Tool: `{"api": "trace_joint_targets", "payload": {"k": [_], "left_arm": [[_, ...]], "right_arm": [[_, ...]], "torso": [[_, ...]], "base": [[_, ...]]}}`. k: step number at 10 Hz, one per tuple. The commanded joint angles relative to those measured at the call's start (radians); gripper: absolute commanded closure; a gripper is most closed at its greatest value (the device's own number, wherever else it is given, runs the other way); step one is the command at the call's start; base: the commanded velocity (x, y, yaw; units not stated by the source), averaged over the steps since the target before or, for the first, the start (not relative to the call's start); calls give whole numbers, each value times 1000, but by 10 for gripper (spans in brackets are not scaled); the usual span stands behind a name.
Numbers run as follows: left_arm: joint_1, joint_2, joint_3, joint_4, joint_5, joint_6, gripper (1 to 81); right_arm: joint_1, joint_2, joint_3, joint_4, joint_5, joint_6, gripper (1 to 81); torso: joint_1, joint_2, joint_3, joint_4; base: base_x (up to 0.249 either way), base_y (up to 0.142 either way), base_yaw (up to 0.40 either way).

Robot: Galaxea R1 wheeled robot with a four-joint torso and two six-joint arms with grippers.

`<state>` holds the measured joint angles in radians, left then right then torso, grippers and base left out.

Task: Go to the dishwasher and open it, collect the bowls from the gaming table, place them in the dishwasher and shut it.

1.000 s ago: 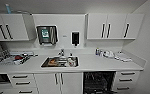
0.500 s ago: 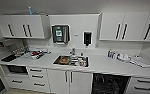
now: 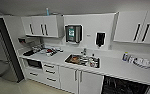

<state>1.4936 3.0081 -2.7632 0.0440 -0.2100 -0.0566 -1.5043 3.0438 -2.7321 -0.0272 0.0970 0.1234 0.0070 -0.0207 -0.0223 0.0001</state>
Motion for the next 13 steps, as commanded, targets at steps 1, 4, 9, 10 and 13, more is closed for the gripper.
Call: {"api": "trace_joint_targets", "payload": {"k": [1,4,9,10,13], "left_arm": [[-58,-7,-4,-1,35,-3,10],[-66,-6,-23,-1,37,-3,10],[-68,-10,-24,-10,40,-3,10],[-68,-10,-26,-15,52,-3,10],[-68,-7,-30,-13,53,-2,10]], "right_arm": [[57,0,-3,-7,-49,1,10],[60,2,-4,-2,-51,1,10],[61,2,-23,1,-49,1,10],[60,0,-29,3,-43,4,10],[60,3,-33,1,-42,2,10]], "torso": [[0,0,0,0],[0,0,0,0],[0,0,0,0],[0,0,0,0],[0,0,0,0]], "base": [[0,0,369],[0,0,369],[0,0,369],[0,0,369],[0,0,369]]}}
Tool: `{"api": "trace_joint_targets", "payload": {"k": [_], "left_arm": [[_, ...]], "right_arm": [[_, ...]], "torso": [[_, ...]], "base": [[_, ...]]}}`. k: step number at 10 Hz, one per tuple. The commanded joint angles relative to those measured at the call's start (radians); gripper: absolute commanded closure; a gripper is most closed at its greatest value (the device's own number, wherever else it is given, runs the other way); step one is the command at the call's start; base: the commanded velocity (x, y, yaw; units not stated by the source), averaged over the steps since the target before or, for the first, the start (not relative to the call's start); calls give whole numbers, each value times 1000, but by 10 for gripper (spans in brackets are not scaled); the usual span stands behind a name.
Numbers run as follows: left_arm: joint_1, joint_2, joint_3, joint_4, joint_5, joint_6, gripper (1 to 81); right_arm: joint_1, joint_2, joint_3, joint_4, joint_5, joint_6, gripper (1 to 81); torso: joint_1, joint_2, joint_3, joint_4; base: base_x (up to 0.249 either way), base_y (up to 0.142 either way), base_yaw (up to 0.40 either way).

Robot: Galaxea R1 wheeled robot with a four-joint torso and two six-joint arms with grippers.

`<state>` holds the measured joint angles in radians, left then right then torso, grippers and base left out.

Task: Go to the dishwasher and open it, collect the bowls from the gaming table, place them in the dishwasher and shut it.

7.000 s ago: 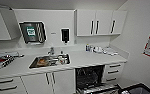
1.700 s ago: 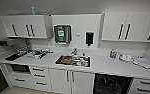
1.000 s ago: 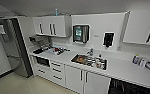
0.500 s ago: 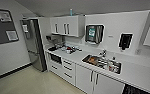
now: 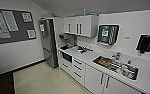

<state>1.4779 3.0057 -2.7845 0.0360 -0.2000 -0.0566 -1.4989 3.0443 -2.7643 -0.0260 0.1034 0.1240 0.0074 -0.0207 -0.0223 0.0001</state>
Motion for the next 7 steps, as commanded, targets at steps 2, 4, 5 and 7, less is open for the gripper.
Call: {"api": "trace_joint_targets", "payload": {"k": [2,4,5,7], "left_arm": [[-52,3,-9,-1,44,-2,10],[-54,3,-9,-4,43,-2,10],[-55,3,-12,-4,42,-2,10],[-55,3,-14,-5,42,-2,10]], "right_arm": [[53,0,-3,0,-50,2,10],[53,3,-3,0,-50,2,10],[51,1,-3,1,-50,2,10],[51,3,-3,1,-48,2,10]], "torso": [[0,0,0,0],[0,0,0,0],[0,0,0,0],[0,0,0,0]], "base": [[0,0,369],[0,0,369],[0,0,369],[0,0,369]]}}
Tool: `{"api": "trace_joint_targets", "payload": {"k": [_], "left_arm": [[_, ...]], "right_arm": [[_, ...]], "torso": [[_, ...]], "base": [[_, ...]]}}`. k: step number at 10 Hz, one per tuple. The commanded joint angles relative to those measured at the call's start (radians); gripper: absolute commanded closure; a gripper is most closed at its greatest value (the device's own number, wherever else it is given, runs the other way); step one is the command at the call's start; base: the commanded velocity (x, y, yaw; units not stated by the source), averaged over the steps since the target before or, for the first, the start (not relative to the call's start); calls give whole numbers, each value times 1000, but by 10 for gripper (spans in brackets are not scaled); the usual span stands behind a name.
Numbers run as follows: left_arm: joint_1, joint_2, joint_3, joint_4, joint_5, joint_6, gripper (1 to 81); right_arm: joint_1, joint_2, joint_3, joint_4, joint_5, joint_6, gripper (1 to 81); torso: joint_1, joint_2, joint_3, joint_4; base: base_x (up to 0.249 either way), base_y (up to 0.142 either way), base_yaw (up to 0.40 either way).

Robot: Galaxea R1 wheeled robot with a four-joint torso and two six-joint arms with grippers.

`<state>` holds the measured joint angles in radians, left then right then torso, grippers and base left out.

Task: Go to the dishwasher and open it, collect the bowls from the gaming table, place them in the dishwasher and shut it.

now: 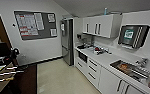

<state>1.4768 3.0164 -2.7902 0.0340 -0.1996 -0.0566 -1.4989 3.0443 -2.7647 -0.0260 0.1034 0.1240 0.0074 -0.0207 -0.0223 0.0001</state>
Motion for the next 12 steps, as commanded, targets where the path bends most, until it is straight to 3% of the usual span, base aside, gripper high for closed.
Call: {"api": "trace_joint_targets", "payload": {"k": [1,8,12], "left_arm": [[-54,-6,-8,-3,43,-2,10],[-52,-2,-9,-5,45,-3,10],[-45,0,-9,-3,80,-2,10]], "right_arm": [[51,3,-1,1,-48,2,10],[51,1,-6,1,-48,2,10],[51,6,-1,0,-50,0,10]], "torso": [[0,0,0,0],[0,0,0,0],[0,0,0,0]], "base": [[0,0,369],[0,0,371],[0,0,371]]}}
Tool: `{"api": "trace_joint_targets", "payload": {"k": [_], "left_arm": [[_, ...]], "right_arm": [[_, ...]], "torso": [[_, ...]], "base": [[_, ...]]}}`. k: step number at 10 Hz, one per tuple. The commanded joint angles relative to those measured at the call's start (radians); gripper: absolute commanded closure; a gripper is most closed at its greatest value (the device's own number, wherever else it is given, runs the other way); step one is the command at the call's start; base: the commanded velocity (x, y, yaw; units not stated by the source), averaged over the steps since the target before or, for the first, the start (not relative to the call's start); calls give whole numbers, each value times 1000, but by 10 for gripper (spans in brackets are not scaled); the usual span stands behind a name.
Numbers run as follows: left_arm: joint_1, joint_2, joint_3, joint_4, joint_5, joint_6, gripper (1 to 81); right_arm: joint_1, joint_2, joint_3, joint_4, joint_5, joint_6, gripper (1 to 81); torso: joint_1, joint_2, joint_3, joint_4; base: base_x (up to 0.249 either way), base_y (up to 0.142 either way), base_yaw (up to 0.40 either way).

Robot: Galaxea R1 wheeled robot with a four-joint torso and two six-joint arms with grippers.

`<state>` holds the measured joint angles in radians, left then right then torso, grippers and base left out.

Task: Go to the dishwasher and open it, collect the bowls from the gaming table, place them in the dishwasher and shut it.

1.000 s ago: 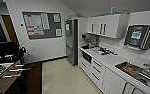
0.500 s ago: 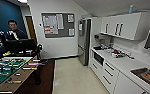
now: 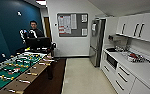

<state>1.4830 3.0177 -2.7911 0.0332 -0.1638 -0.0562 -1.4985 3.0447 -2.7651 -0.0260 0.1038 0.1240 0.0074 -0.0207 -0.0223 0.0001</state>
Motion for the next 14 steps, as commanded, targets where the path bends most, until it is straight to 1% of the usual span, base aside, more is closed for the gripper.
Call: {"api": "trace_joint_targets", "payload": {"k": [1,14], "left_arm": [[-51,-2,-8,-3,47,-2,10],[-46,9,-24,-7,50,-5,10]], "right_arm": [[50,5,-4,0,-49,2,10],[46,5,-5,-3,-42,0,10]], "torso": [[0,0,0,0],[0,0,0,0]], "base": [[0,0,371],[0,0,371]]}}
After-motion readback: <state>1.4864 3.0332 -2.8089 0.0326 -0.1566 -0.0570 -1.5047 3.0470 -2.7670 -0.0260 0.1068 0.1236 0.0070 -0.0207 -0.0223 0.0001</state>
